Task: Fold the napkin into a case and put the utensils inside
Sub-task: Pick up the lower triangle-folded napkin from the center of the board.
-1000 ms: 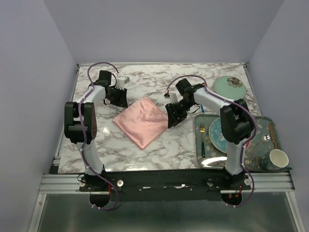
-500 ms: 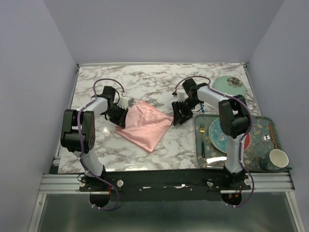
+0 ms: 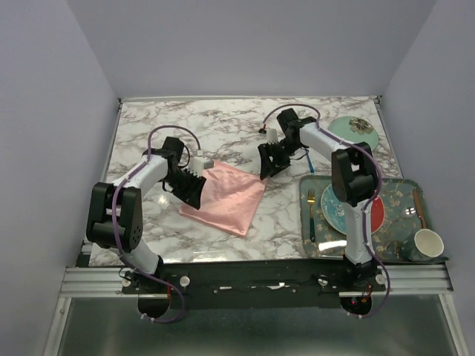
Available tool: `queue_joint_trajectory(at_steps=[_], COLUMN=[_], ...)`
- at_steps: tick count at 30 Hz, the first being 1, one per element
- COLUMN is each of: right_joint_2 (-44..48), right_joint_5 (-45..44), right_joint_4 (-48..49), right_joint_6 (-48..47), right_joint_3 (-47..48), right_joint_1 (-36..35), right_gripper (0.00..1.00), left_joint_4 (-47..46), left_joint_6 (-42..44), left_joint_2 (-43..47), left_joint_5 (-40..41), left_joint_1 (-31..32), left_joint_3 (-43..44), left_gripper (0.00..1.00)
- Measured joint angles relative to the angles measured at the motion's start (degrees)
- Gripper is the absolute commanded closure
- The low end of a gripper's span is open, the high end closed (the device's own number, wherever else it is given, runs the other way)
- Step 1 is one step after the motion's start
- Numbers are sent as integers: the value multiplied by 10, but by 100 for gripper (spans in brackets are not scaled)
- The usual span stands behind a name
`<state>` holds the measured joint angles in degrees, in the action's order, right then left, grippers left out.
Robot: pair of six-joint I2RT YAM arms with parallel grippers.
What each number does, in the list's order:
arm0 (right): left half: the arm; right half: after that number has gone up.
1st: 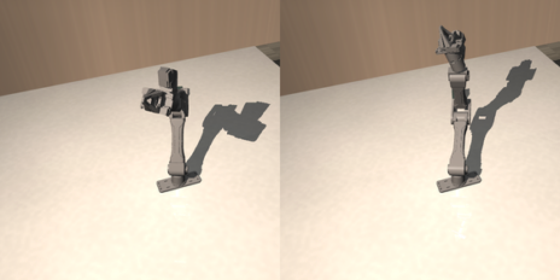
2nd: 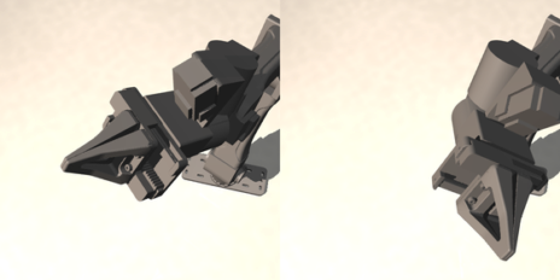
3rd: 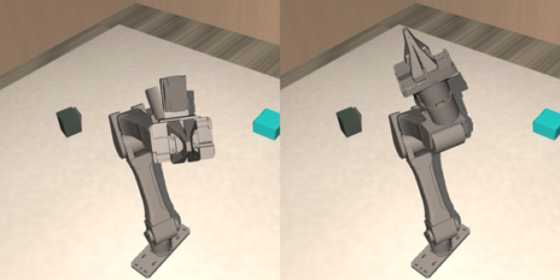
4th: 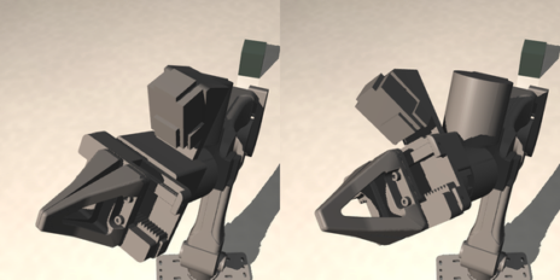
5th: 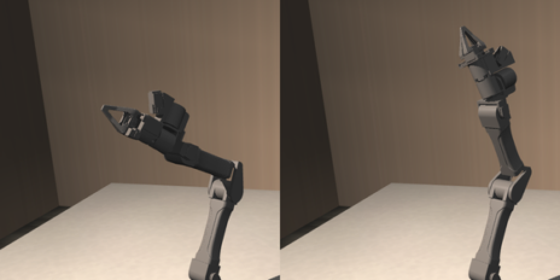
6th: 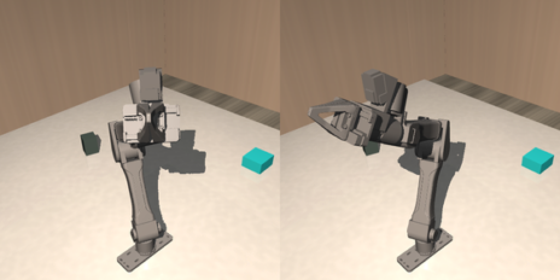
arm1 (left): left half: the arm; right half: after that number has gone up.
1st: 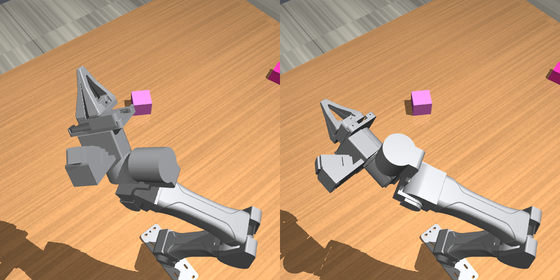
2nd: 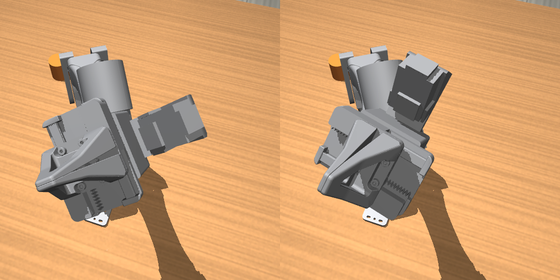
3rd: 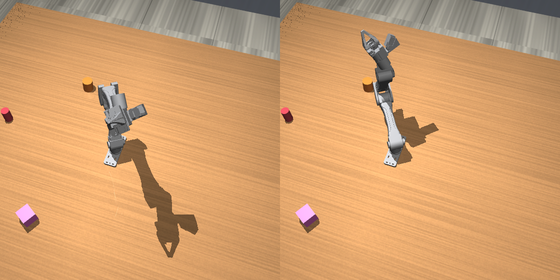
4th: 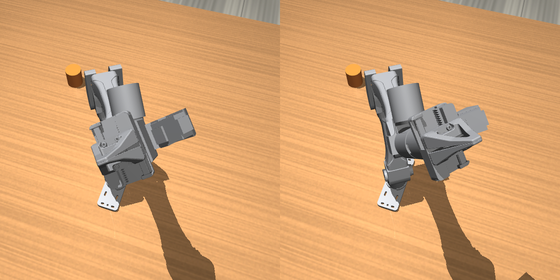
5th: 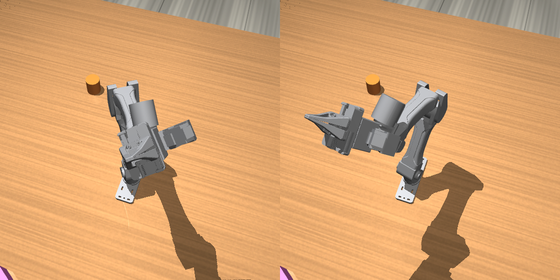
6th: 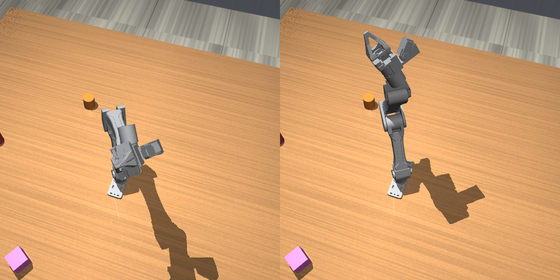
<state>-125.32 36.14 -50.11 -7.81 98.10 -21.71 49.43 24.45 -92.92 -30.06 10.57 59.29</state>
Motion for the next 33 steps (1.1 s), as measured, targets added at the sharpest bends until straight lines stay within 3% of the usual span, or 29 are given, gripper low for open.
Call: queue_joint_trajectory(at_steps=[6, 10, 20, 25, 33], right_joint_2=[-32, -30, -37, -57, -62], right_joint_5=[1, 6, 13, 19, 20], right_joint_4=[-20, -24, -28, -36, -36], right_joint_6=[-9, -8, -6, -7, -15], right_joint_3=[26, 16, 15, 46, 51], right_joint_1=[1, 2, 5, 5, 5], right_gripper=[35, 41, 52, 52, 70], left_joint_4=[-11, -40, -47, -35, -30], left_joint_6=[-21, -28, 6, 24, 16], left_joint_2=[6, -21, -113, -104, -96], left_joint_5=[-10, -5, -7, -19, -25], left_joint_1=[-38, -67, -64, -40, -28], left_joint_3=[20, 49, 63, 44, 28], left_gripper=[51, 56, 69, 69, 63])
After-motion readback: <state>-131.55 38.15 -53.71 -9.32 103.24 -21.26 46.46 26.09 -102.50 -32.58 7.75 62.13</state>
